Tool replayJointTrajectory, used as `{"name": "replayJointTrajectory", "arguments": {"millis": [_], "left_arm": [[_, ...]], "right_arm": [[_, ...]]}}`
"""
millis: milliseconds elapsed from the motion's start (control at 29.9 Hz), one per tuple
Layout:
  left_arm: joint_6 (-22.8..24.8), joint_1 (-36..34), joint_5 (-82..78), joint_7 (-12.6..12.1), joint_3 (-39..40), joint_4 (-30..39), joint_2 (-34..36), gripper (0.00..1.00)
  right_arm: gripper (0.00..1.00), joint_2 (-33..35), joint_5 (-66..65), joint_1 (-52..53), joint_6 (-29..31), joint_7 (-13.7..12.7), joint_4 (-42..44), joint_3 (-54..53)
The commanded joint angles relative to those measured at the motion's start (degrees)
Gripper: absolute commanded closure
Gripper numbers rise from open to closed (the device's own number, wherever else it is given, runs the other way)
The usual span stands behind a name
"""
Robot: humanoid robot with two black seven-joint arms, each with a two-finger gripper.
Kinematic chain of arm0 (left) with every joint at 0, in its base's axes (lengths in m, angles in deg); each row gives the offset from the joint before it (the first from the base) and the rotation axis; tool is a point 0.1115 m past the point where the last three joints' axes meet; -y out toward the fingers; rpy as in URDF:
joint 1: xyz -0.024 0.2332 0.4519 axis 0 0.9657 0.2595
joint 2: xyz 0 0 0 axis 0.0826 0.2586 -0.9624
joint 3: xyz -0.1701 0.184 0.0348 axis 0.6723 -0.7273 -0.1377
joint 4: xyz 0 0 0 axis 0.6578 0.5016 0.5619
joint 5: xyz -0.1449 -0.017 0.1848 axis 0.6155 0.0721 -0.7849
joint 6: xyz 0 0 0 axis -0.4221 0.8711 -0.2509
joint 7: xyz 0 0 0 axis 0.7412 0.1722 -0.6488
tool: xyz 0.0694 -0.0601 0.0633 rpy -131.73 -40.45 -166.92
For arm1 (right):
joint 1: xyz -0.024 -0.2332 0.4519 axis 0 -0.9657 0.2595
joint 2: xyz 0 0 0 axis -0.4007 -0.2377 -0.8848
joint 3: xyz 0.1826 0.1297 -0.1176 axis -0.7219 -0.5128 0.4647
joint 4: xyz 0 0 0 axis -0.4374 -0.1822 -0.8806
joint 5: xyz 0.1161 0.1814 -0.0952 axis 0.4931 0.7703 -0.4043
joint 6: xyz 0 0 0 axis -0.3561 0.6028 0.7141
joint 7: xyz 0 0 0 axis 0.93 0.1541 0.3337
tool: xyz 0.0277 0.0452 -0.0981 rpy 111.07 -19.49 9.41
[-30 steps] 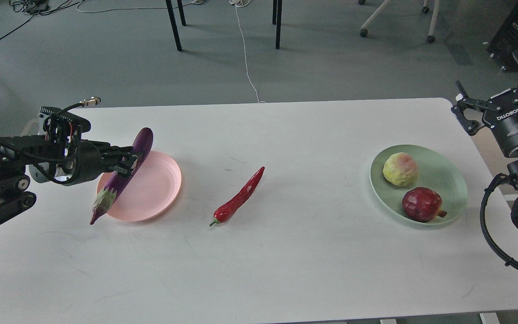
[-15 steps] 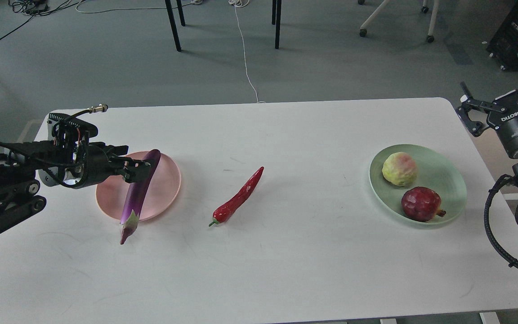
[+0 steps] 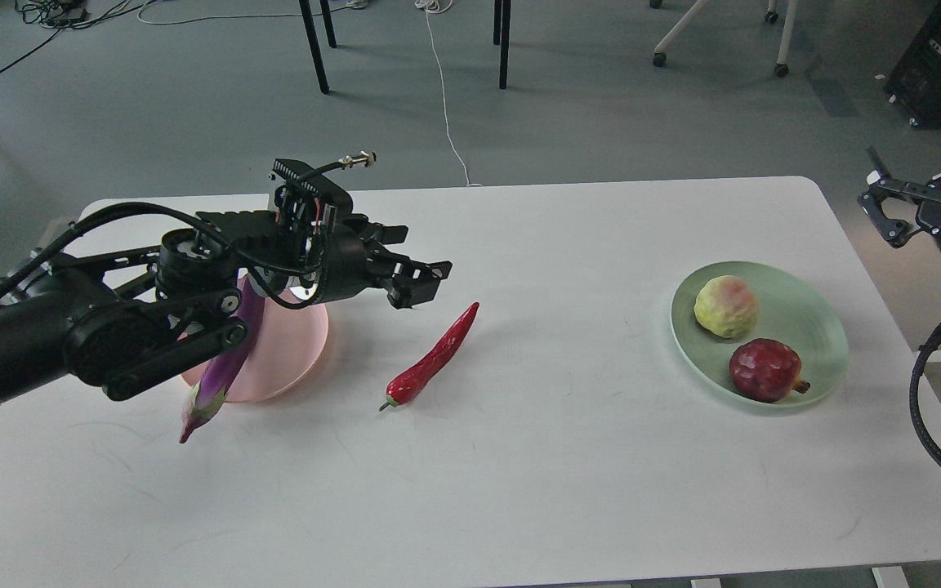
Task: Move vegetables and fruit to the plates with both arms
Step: 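Reach the left gripper to the red chili pepper and grasp it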
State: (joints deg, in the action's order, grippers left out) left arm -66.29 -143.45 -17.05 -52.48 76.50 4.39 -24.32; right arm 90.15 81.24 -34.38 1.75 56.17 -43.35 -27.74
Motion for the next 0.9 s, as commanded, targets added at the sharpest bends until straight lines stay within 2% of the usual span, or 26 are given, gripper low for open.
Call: {"name": "replayJointTrajectory", "arguments": {"millis": [0, 167, 201, 435, 669, 736, 870], "left_arm": [[0.2, 0.2, -4.0, -0.4, -1.8, 0.0, -3.0, 0.18], [0.2, 0.2, -4.0, -0.4, -1.8, 0.0, -3.0, 0.18], [1.2, 2.5, -9.5, -0.5, -7.0, -1.3, -4.5, 0.19], [0.7, 7.6, -9.9, -0.3, -6.9, -4.0, -4.5, 0.24], [0.5, 7.8, -11.8, -0.4, -6.6, -5.9, -4.4, 0.30], [0.5, 7.7, -11.7, -0.4, -6.5, -6.0, -4.4, 0.39], [0.5, 7.7, -11.7, -0.3, -6.4, -6.0, -4.3, 0.66]], "right_arm": [[0.01, 0.9, 0.0, -0.1, 0.0, 0.0, 0.2, 0.0], [0.01, 0.9, 0.0, -0.1, 0.0, 0.0, 0.2, 0.0], [0.01, 2.1, 0.1, -1.1, 0.0, 0.0, 0.7, -0.1], [0.01, 2.0, 0.1, -1.2, 0.0, 0.0, 0.4, -0.2], [0.01, 2.0, 0.1, -1.2, 0.0, 0.0, 0.5, -0.7], [0.01, 2.0, 0.1, -1.3, 0.0, 0.0, 0.6, -0.7], [0.01, 2.0, 0.1, -1.3, 0.0, 0.0, 0.7, -0.7]]}}
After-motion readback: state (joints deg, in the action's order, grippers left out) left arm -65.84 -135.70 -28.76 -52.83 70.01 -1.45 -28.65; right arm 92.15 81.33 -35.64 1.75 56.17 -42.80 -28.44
